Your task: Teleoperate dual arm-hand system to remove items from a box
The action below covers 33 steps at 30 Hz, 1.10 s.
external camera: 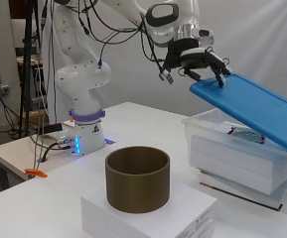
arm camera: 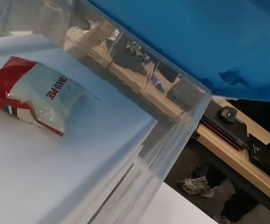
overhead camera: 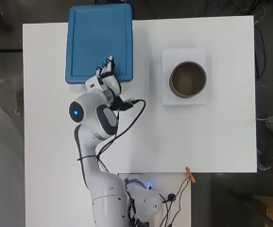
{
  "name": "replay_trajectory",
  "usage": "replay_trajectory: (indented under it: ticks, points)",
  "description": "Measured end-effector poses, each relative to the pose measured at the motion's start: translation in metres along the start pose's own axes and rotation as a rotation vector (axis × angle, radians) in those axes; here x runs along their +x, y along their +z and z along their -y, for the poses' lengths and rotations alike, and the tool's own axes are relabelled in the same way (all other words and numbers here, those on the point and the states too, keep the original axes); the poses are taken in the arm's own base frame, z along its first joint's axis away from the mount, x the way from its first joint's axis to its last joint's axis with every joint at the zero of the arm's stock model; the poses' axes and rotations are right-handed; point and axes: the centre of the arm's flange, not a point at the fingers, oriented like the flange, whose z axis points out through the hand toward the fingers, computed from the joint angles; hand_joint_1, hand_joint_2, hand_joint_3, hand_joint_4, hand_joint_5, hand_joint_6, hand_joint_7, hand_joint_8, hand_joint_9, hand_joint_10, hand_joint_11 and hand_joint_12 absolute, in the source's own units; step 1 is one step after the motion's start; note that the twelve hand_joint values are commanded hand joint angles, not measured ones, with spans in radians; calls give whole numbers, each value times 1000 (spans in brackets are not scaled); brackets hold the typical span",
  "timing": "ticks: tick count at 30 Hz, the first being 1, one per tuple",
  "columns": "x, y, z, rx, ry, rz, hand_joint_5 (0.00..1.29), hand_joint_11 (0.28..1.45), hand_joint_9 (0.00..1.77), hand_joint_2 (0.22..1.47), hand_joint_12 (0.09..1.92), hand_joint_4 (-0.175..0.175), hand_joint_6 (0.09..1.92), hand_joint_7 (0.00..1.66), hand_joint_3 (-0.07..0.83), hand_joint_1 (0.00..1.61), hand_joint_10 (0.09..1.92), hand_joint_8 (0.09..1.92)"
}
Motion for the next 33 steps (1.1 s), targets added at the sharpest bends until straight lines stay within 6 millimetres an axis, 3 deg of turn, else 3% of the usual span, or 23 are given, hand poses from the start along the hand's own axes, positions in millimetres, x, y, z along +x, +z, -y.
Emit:
replay_trajectory:
  ticks: [1, 2, 3, 4, 5, 6, 8, 12, 16, 18, 20, 21, 24, 25, 27, 28, 30, 32, 33]
  points:
    - [-2, -1, -4, -13, 10, -1, 935, 746, 1244, 1113, 799, 10, 861, 1066, -5, 1119, 548, 788]
    - [-5, -2, -8, -45, 18, -5, 923, 720, 1214, 1123, 1098, -63, 882, 1040, -2, 1179, 859, 989]
    - [-6, -1, -13, -76, 12, -13, 793, 717, 1185, 1138, 1312, -66, 630, 1008, 1, 1050, 1121, 1128]
    - [-5, -1, -22, -88, 15, -19, 708, 658, 1091, 1152, 1105, -53, 381, 949, 1, 844, 991, 904]
    - [-7, -1, -30, -77, 32, -20, 607, 536, 789, 1099, 724, -28, 204, 713, -7, 584, 659, 560]
    - [-7, -2, -43, -28, 75, -7, 471, 464, 561, 1052, 416, -22, 102, 512, -8, 399, 385, 306]
    - [-3, 5, -67, 98, 160, 68, 338, 420, 384, 998, 114, -10, 87, 340, -6, 232, 116, 87]
    - [4, 23, -90, 325, 181, 191, 380, 443, 434, 972, 87, 51, 87, 386, -2, 215, 87, 87]
    - [4, 22, -87, 326, 183, 186, 402, 457, 454, 972, 87, 78, 87, 399, -1, 213, 87, 87]
    - [7, 8, -83, 286, 188, 167, 410, 461, 459, 974, 87, 77, 87, 406, 0, 206, 87, 87]
    - [-10, 9, -91, 279, 219, 172, 371, 456, 439, 980, 87, 56, 87, 387, 3, 188, 87, 87]
    - [-32, 11, -103, 289, 263, 170, 380, 475, 506, 983, 87, 51, 87, 438, 2, 196, 87, 87]
    - [-97, 36, -122, 361, 384, 168, 692, 607, 926, 1068, 87, 93, 87, 844, 3, 430, 87, 87]
    - [-125, 51, -124, 408, 425, 157, 720, 623, 978, 1087, 87, 93, 87, 895, 3, 442, 87, 87]
    - [-157, 63, -118, 493, 475, 85, 727, 722, 1155, 1111, 87, 81, 87, 1032, 1, 462, 87, 87]
    - [-151, 59, -110, 545, 474, 4, 728, 728, 1155, 1115, 87, 86, 87, 1041, 0, 467, 87, 87]
    - [-94, 32, -94, 646, 431, -214, 731, 734, 1145, 1119, 87, 97, 87, 1050, 0, 489, 87, 87]
    - [-40, 5, -78, 736, 370, -381, 774, 715, 1101, 1121, 1015, 103, 87, 967, 8, 546, 1113, 1004]
    - [-12, -8, -67, 802, 338, -471, 787, 699, 1073, 1128, 1312, 104, 87, 911, 7, 561, 1455, 1355]
